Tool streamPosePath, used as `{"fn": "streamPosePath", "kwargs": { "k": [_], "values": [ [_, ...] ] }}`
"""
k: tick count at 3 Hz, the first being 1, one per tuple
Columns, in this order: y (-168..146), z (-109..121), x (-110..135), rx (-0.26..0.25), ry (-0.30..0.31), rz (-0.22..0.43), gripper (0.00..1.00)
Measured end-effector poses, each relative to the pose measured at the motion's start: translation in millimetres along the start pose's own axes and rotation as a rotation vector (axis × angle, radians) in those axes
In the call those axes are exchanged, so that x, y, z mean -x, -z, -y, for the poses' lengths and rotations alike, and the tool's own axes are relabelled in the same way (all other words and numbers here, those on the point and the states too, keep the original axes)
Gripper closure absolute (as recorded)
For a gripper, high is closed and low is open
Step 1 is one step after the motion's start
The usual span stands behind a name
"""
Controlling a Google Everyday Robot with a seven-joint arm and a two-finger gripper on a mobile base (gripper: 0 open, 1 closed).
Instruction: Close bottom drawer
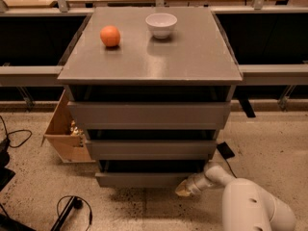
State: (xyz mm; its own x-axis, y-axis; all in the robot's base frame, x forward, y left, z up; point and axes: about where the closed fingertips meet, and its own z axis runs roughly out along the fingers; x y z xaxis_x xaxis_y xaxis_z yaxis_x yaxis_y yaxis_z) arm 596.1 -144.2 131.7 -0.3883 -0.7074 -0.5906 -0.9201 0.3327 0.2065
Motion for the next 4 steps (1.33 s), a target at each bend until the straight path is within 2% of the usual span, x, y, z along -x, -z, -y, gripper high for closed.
{"fn": "streamPosePath", "kwargs": {
  "k": [3,4],
  "values": [
    [-0.1,0.0,0.0,0.000,0.000,0.000,0.04],
    [-0.1,-0.1,0.0,0.000,0.000,0.000,0.00]
  ]
}}
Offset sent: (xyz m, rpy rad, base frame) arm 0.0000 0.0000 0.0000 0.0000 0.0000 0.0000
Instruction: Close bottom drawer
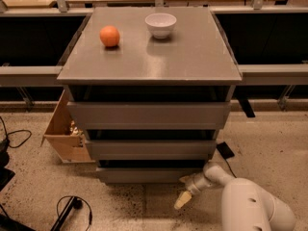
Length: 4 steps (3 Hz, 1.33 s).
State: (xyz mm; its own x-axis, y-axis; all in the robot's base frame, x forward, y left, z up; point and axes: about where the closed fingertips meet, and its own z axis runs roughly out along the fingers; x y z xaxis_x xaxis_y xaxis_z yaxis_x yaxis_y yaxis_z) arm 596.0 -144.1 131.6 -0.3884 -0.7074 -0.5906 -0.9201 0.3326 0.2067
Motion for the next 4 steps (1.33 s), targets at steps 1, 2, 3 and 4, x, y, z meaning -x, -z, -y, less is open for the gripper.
{"fn": "streamPosePath", "kwargs": {
  "k": [1,2,3,4],
  "values": [
    [-0.1,0.0,0.0,0.000,0.000,0.000,0.00],
    [-0.1,0.0,0.0,0.000,0.000,0.000,0.19],
    [-0.2,0.0,0.6,0.000,0.002,0.001,0.50],
    [-0.8,0.3,3.4,-0.002,0.010,0.006,0.73]
  ]
}}
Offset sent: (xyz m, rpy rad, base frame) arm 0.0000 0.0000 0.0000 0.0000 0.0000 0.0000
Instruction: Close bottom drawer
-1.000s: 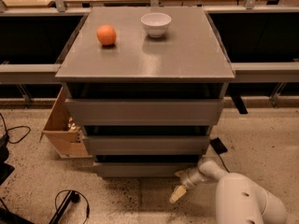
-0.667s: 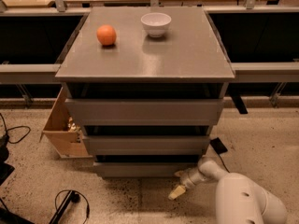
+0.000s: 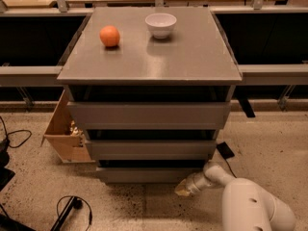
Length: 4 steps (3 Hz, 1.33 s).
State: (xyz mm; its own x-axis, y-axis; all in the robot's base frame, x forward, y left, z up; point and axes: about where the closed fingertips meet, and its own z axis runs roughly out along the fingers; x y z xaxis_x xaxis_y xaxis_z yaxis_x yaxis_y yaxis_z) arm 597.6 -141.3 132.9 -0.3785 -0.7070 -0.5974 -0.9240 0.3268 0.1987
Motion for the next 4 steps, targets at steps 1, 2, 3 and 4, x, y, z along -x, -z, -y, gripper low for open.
{"fn": "streamPosePath", "kwargs": {
  "k": [1,2,3,4],
  "values": [
    [2,19,25,-0.028,0.035,0.001,0.96],
    [3,32,39,-0.043,0.047,0.003,1.00],
    [1,28,40,-0.037,0.054,0.004,1.00],
    [6,13,46,-0.020,0.080,-0.033,1.00]
  ]
}}
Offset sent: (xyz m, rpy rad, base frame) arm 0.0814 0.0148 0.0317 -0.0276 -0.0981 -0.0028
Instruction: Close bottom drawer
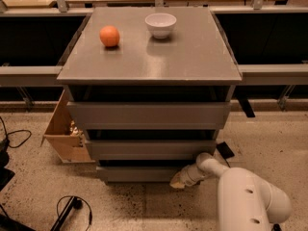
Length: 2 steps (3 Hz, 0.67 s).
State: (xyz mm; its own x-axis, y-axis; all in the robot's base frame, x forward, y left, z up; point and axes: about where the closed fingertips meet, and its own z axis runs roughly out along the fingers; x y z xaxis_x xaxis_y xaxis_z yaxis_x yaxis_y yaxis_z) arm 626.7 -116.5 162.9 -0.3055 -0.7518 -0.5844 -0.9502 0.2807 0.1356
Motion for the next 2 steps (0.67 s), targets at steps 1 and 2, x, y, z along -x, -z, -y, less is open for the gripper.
{"fn": "streamPosePath", "kwargs": {
  "k": [1,2],
  "values": [
    [52,11,20,-0.086,0.048,-0.093,1.00],
    [87,15,38,-0.149,0.079,-0.144,1.00]
  ]
}}
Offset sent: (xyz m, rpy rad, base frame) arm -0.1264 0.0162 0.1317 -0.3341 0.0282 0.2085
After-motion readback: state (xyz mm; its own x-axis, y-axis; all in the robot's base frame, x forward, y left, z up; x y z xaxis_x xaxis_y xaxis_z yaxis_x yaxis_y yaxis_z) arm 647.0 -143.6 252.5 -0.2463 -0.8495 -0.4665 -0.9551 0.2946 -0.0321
